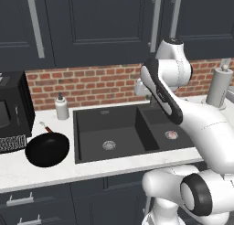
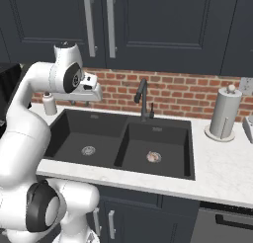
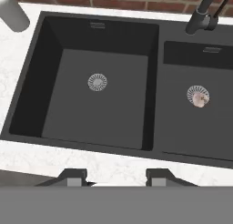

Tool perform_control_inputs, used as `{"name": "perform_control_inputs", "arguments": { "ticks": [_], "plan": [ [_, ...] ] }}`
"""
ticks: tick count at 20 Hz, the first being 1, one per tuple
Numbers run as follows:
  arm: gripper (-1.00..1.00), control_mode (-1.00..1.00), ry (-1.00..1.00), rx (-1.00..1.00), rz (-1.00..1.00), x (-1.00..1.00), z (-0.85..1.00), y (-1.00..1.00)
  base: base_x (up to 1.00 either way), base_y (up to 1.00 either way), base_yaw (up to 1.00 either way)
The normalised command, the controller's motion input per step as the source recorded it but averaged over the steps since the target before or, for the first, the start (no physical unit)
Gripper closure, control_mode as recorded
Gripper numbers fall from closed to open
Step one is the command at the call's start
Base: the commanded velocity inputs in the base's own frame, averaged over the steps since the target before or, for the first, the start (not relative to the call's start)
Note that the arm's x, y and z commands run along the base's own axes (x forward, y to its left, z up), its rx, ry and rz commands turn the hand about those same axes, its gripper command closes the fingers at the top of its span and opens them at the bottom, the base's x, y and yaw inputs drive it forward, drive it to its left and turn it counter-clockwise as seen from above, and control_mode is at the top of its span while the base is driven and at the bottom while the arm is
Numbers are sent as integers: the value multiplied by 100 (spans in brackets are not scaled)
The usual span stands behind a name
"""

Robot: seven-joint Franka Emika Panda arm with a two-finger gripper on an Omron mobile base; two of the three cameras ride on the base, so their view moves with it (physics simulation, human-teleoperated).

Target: Pick the garlic from the sink and place it in the bowl. Then pick the bowl and place it in the microwave. Then close the microwave door and press the start button.

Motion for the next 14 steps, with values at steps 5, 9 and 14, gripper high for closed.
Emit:
{"name": "perform_control_inputs", "arguments": {
  "ticks": [5, 9, 14],
  "plan": [
    [-100, -100, 1, 0, 0, -22, 0, -1, 0, 0, 0],
    [-100, -100, 1, -1, 0, -72, -4, -7, 0, 0, 0],
    [-100, -100, 3, 0, -2, -70, -6, -21, 0, 0, 0]
  ]
}}
